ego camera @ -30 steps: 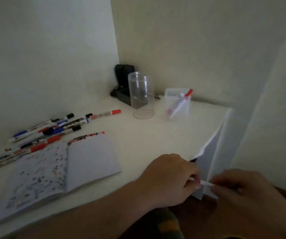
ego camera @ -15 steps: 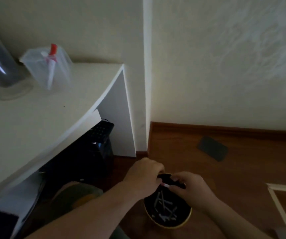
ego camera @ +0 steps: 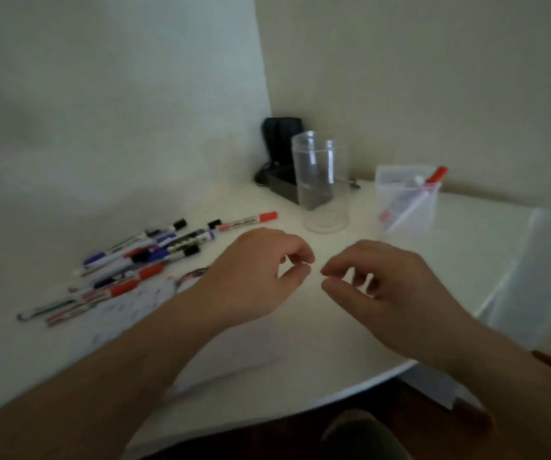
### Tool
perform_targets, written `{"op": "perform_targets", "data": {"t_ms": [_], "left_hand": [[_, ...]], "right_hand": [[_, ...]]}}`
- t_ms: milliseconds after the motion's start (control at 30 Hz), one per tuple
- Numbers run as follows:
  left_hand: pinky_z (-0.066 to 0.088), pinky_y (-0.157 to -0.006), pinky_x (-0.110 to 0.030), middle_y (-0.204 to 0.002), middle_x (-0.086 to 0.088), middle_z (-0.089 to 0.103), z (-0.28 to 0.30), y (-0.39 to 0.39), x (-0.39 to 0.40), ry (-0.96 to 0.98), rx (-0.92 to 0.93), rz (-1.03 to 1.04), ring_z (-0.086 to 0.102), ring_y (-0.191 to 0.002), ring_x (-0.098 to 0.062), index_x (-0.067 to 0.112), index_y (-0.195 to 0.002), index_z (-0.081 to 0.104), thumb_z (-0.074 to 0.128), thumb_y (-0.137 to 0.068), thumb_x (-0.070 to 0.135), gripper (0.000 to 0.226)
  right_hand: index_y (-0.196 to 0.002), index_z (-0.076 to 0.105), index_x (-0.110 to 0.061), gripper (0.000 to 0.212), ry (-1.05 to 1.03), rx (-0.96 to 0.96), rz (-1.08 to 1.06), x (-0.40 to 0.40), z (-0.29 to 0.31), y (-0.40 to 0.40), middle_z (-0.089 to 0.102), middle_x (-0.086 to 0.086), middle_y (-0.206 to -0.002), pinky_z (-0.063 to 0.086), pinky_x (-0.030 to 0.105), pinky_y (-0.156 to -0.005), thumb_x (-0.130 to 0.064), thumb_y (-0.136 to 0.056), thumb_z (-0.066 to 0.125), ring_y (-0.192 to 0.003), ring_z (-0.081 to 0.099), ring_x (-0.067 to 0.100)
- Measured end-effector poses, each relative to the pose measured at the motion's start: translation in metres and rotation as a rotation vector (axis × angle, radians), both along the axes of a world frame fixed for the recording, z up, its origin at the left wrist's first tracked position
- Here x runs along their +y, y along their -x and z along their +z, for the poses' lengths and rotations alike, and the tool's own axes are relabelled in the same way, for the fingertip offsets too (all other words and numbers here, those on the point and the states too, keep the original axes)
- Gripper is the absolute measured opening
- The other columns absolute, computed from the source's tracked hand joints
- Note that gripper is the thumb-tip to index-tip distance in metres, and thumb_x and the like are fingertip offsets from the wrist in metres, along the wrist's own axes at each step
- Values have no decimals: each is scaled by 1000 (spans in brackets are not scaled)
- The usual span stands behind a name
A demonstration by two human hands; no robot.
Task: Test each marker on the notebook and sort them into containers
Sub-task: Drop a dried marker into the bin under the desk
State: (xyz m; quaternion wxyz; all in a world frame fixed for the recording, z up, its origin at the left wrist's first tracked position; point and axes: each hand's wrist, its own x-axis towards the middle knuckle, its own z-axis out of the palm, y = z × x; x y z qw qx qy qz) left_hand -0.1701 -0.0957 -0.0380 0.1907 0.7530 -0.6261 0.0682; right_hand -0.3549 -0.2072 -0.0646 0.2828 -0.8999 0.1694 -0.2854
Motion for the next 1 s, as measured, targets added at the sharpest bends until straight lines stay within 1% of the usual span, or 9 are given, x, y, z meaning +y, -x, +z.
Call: {"op": "perform_targets", "data": {"t_ms": [100,167,267,367,500,600,767,900,1000], "left_hand": [[42,-71,-14,-90,25,63,-5,-77,45,-15,-20,185,57,-85,3,39,-99,70,62,-94,36,10],[47,-76,-21,-93,22,64,-11,-125,77,-39,-45,322,57,-87,0,38,-100,71,64,-93,34,11],[50,-80,-31,-97,13,64,-19,-179,118,-94,-74,517,59,-91,-10,39,-99,71,65,-91,42,10],[42,-72,-28,-92,12,58,-24,-201,143,-148,-87,590,54,-86,-9,39,-98,67,65,-91,52,15],[38,-76,-26,-96,17,53,-33,-205,154,-151,-111,590,48,-89,-5,40,-98,58,64,-90,56,19],[43,-81,-26,-98,15,57,-38,-203,153,-135,-107,586,49,-91,-6,37,-96,61,62,-92,52,15],[45,-98,-29,-118,10,64,-39,-208,153,-267,-55,640,55,-108,-9,36,-116,67,57,-100,38,19],[45,-99,-30,-124,8,59,-33,-193,154,-328,-154,641,52,-111,-11,37,-124,57,46,-105,34,23],[44,-92,-32,-122,6,55,3,-175,154,-203,-148,659,50,-110,-14,40,-139,45,40,-106,30,34]], "right_hand": [[-108,72,-41,17,101,55,137,14,6,-99,64,-22,-97,47,20,-76,-46,-93,64,-84,58,0],[-109,73,-38,17,130,97,205,26,6,-157,64,-19,-97,46,23,-78,-42,-94,67,-80,56,-1],[-114,73,-35,21,178,188,285,46,5,-223,64,-16,-99,46,26,-77,-38,-94,67,-82,54,1],[-119,71,-36,23,208,266,299,58,-2,-262,64,-15,-100,46,25,-79,-38,-97,65,-89,57,4],[-115,72,-38,19,197,271,306,62,-18,-279,58,-18,-94,43,24,-77,-38,-99,62,-89,57,4],[-112,73,-38,17,174,254,317,61,-22,-280,61,-18,-92,45,24,-75,-37,-99,62,-84,56,1],[-108,73,-38,16,147,202,322,60,-21,-278,64,-16,-88,52,26,-77,-34,-97,63,-80,58,2],[-104,75,-37,15,96,91,326,59,-19,-272,68,-15,-86,54,28,-78,-31,-96,64,-79,61,3],[-110,74,-39,17,63,55,339,58,-16,-265,67,-17,-83,49,14,-71,-31,-97,65,-79,61,1]]}}
